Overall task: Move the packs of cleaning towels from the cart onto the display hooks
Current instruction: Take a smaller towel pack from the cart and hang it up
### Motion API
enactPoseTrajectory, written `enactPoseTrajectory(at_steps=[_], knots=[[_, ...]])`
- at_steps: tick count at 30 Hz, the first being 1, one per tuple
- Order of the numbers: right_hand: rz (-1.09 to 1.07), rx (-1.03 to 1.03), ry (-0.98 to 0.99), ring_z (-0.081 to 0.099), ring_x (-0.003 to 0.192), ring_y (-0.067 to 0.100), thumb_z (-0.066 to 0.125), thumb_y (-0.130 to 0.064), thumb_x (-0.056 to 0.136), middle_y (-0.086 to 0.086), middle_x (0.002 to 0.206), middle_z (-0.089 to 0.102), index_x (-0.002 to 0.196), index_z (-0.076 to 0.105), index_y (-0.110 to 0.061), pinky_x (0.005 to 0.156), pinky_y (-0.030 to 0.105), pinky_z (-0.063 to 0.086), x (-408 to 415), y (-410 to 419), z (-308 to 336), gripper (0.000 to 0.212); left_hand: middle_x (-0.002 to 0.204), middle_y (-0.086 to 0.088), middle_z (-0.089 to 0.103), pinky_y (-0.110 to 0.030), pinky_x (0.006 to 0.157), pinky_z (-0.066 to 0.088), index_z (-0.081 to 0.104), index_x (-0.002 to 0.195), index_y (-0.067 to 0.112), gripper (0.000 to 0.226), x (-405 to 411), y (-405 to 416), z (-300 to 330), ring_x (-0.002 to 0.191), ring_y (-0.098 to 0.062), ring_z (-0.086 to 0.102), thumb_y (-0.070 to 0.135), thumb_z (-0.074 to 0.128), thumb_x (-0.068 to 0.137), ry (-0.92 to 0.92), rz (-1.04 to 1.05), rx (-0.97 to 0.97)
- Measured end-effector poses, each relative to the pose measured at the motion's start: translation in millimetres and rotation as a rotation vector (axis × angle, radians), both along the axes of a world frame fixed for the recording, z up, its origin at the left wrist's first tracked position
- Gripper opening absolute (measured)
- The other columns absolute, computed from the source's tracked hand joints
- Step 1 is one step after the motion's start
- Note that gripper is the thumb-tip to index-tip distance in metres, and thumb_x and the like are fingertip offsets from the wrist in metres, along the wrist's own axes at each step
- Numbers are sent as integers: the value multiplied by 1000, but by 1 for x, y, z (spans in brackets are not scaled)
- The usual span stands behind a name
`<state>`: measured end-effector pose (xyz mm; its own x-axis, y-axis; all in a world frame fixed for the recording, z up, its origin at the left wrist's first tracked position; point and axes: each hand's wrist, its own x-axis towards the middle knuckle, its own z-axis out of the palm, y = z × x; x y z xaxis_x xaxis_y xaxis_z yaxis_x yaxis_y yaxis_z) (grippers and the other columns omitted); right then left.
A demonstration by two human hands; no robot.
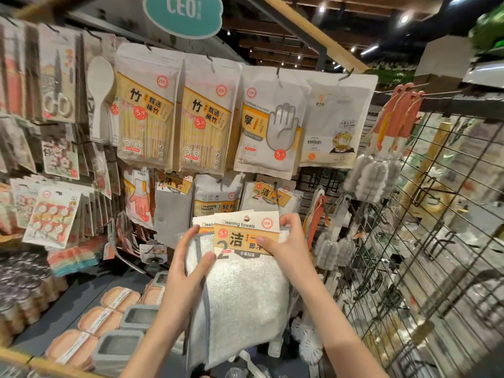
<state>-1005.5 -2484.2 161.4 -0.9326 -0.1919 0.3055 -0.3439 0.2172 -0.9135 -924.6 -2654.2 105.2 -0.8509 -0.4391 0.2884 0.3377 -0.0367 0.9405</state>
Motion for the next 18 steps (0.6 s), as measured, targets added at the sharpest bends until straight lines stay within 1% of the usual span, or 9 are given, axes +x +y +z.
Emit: enactPoseTrajectory(at_steps=[2,3,4,6,7,8,11,15,18], knots=[[16,9,5,66,96,20,74,-7,78,2,108,62,88,38,-31,85,43,55,-2,4,0,44,137,12,50,-50,108,38,52,126,42,46,1,5,1,127,-14,49,25,64,85,1,5,-1],[23,10,7,66,95,16,73,-7,78,1,108,61,89,39,-30,84,40,55,-2,6,1,43,137,11,51,-50,107,38,53,125,41,44,2,6,2,126,-14,49,23,63,86,-1,9,4],[29,8,12,66,93,10,73,-7,78,-1,106,61,90,39,-29,81,34,56,-2,8,1,42,136,11,52,-49,107,38,54,124,41,42,2,8,3,126,-14,50,22,62,87,-6,8,13],[38,8,31,62,83,-8,72,-5,79,-8,100,57,92,40,-25,68,14,52,-3,11,1,40,137,10,51,-48,109,37,53,124,41,41,2,10,3,127,-14,49,21,62,89,-14,1,27],[44,8,38,59,80,-14,72,-4,79,-10,98,55,93,41,-22,64,8,49,-4,13,1,38,138,11,51,-46,109,37,53,125,40,41,1,11,2,128,-14,48,21,61,90,-20,2,28],[51,9,41,56,79,-18,71,-4,79,-11,98,53,95,42,-19,63,6,46,-6,15,1,37,138,12,50,-45,109,36,53,126,40,41,1,12,2,128,-12,47,21,61,90,-25,7,28],[77,8,36,55,81,-18,71,-6,80,-10,101,51,101,42,-15,63,6,46,-9,18,2,36,135,12,52,-39,105,40,55,121,42,36,-1,14,5,125,-13,51,19,57,93,-27,8,73],[91,-3,37,57,80,-17,71,-8,81,-12,100,52,96,43,-21,62,7,47,-14,17,4,35,130,5,59,-48,102,43,58,117,43,30,-5,11,7,117,-18,58,24,48,97,-36,-18,173],[84,-10,29,60,80,-15,72,-9,80,-13,100,54,93,42,-25,62,9,49,-17,14,5,36,126,5,63,-41,93,48,59,117,43,28,-7,9,9,110,-15,63,27,47,97,-23,-33,190]])
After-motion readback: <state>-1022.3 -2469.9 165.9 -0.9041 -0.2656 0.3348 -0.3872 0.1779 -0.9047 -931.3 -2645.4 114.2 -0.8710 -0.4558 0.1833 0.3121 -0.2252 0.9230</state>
